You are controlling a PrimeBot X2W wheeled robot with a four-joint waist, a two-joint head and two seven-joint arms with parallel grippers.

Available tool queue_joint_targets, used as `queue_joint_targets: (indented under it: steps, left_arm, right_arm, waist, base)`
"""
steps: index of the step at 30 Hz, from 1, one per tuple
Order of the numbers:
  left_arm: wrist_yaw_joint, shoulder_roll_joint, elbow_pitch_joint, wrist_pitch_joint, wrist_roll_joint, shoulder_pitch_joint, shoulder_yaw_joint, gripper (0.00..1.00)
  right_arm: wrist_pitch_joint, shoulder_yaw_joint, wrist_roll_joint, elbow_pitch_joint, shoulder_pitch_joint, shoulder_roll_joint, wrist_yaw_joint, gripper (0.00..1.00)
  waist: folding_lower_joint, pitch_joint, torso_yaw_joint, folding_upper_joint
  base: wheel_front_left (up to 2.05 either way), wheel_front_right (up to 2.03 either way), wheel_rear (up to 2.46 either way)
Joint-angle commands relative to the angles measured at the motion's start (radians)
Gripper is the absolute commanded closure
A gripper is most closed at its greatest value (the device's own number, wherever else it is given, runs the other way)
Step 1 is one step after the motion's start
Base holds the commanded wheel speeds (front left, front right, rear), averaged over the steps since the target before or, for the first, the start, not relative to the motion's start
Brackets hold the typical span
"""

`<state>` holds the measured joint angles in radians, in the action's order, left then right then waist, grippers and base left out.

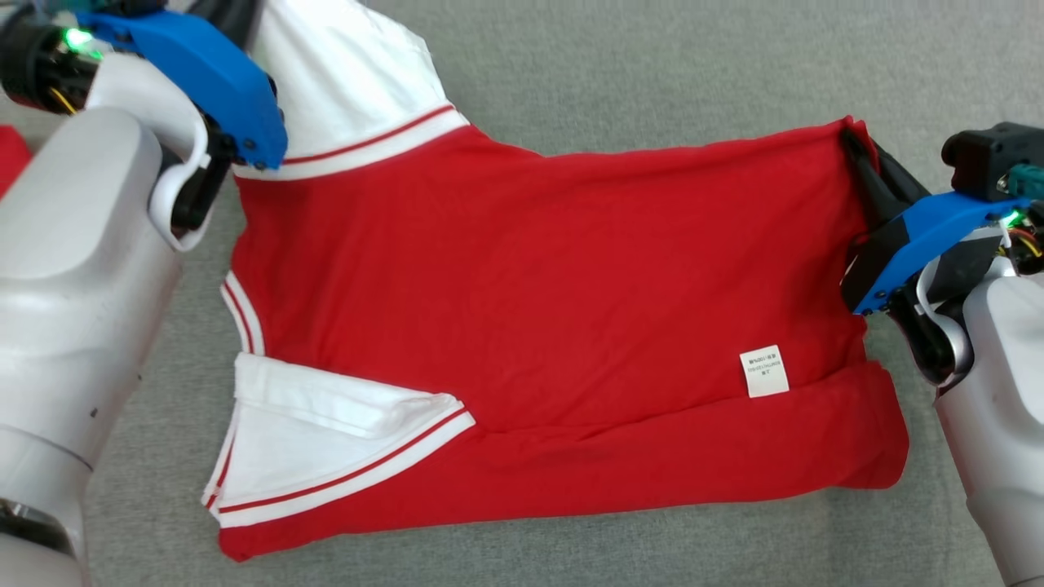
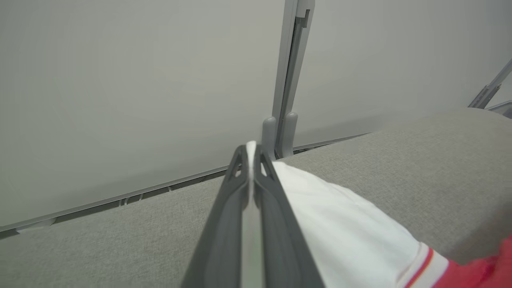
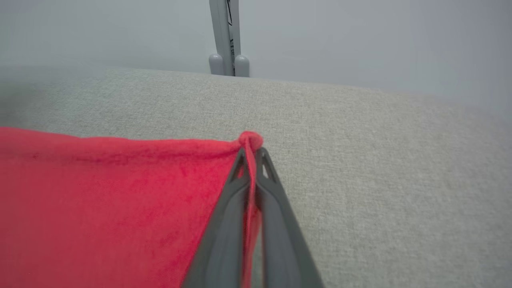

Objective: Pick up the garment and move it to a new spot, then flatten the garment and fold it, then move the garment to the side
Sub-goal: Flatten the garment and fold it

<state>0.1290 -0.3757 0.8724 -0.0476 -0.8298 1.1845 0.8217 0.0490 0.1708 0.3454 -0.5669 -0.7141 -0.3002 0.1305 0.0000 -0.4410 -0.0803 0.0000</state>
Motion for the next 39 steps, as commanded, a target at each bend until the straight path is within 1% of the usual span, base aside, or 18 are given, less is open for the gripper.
queue_joint_targets:
  steps: [1, 4, 8, 10, 14, 17, 18, 20, 23, 28, 33, 37, 38, 39]
  left_arm:
    - [0.002, -0.003, -0.014, -0.022, -0.012, -0.027, 0.009, 1.0]
    - [0.002, -0.006, -0.034, -0.041, -0.021, -0.053, 0.02, 1.0]
    - [0.002, -0.014, -0.097, -0.081, -0.036, -0.121, 0.041, 1.0]
    - [0.002, -0.027, -0.13, -0.1, -0.041, -0.159, 0.045, 1.0]
    - [-0.02, -0.05, -0.211, -0.133, -0.05, -0.253, 0.047, 1.0]
    - [-0.049, -0.081, -0.286, -0.151, -0.059, -0.333, 0.044, 1.0]
    - [-0.074, -0.1, -0.343, -0.159, -0.068, -0.389, 0.041, 1.0]
    - [-0.101, -0.122, -0.401, -0.166, -0.075, -0.445, 0.038, 1.0]
    - [-0.153, -0.159, -0.49, -0.175, -0.086, -0.533, 0.031, 1.0]
    - [-0.227, -0.196, -0.62, -0.184, -0.107, -0.671, 0.032, 1.0]
    - [-0.276, -0.202, -0.698, -0.187, -0.129, -0.772, 0.044, 1.0]
    - [-0.304, -0.202, -0.712, -0.194, -0.133, -0.824, 0.045, 1.0]
    - [-0.311, -0.2, -0.711, -0.196, -0.133, -0.832, 0.039, 1.0]
    - [-0.317, -0.199, -0.706, -0.201, -0.13, -0.837, 0.031, 0.74]
  right_arm:
    - [-0.031, 0.002, -0.008, -0.021, 0.004, 0.004, 0.001, 1.0]
    - [-0.054, 0.005, -0.013, -0.04, 0.02, 0.002, 0.001, 1.0]
    - [-0.11, 0.006, -0.018, -0.063, 0.052, -0.007, 0.001, 1.0]
    - [-0.137, 0.005, -0.023, -0.072, 0.073, -0.012, 0.001, 1.0]
    - [-0.19, -0.005, -0.029, -0.084, 0.122, -0.016, 0.001, 1.0]
    - [-0.233, -0.015, -0.036, -0.088, 0.161, -0.013, 0.001, 1.0]
    - [-0.256, -0.019, -0.038, -0.086, 0.184, -0.007, 0.001, 1.0]
    - [-0.274, -0.024, -0.042, -0.083, 0.206, -0.002, 0.001, 1.0]
    - [-0.292, -0.025, -0.051, -0.074, 0.237, 0.005, 0.001, 1.0]
    - [-0.309, -0.04, -0.055, -0.048, 0.296, 0.018, 0.001, 1.0]
    - [-0.315, -0.078, -0.059, 0.012, 0.373, 0.028, 0.001, 1.0]
    - [-0.315, -0.113, -0.069, 0.089, 0.449, 0.052, 0.001, 1.0]
    - [-0.315, -0.115, -0.07, 0.105, 0.465, 0.059, 0.001, 0.56]
    - [-0.315, -0.126, -0.067, 0.125, 0.475, 0.064, 0.001, 0.21]
  waist:
    - [0.0, 0.026, 0.006, 0.0]
    - [0.0, 0.048, 0.017, 0.0]
    - [0.0, 0.084, 0.037, 0.0]
    - [0.0, 0.1, 0.045, 0.0]
    - [0.0, 0.13, 0.061, 0.0]
    - [0.0, 0.153, 0.068, 0.0]
    - [0.0, 0.167, 0.07, 0.0]
    - [0.0, 0.178, 0.071, 0.0]
    - [0.0, 0.191, 0.073, 0.0]
    - [0.0, 0.211, 0.083, 0.0]
    - [0.0, 0.226, 0.096, 0.0]
    - [0.0, 0.234, 0.101, 0.0]
    - [0.0, 0.237, 0.101, 0.0]
    - [0.0, 0.238, 0.1, 0.0]
  base:
    - [0.0, 0.0, 0.0]
    - [0.0, 0.0, 0.0]
    - [0.0, 0.0, 0.0]
    - [0.0, 0.0, 0.0]
    - [0.0, 0.0, 0.0]
    - [0.0, 0.0, 0.0]
    - [0.0, 0.0, 0.0]
    - [0.0, 0.0, 0.0]
    - [0.0, 0.0, 0.0]
    - [0.0, 0.0, 0.0]
    - [0.0, 0.0, 0.0]
    - [0.0, 0.0, 0.0]
    - [0.0, 0.0, 0.0]
    - [0.0, 0.0, 0.0]
